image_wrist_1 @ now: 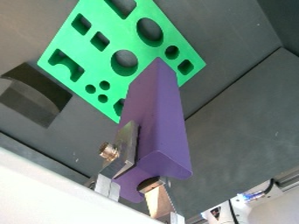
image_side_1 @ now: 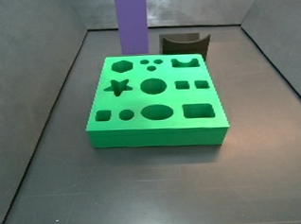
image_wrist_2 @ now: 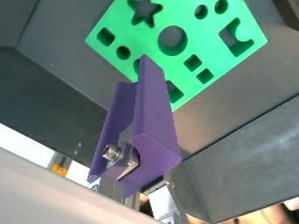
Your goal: Insert the arch object.
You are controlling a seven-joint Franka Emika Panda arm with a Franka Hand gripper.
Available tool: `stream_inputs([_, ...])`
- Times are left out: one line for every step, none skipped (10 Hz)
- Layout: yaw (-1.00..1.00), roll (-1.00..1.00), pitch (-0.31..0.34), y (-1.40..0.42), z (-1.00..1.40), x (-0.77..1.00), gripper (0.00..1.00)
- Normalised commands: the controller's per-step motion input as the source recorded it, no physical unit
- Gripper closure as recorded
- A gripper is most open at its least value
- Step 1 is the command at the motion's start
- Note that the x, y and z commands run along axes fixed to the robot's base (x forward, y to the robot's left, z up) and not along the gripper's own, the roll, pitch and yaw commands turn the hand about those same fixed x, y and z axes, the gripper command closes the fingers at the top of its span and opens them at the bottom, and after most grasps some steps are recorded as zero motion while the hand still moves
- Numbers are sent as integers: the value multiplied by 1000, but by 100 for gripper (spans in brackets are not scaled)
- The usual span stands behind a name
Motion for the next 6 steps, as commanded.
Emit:
stream_inputs([-609, 197, 3, 114, -463, 686, 100])
stream_inputs([-571, 200, 10, 140, -469, 723, 100])
stream_inputs([-569, 200, 11, 146, -466, 723, 100])
stream_inputs([-569, 174, 10, 174, -429, 720, 100])
stream_inputs([-586, 53, 0, 280, -266, 700, 100])
stream_inputs([-583, 0, 0, 351, -206, 686, 100])
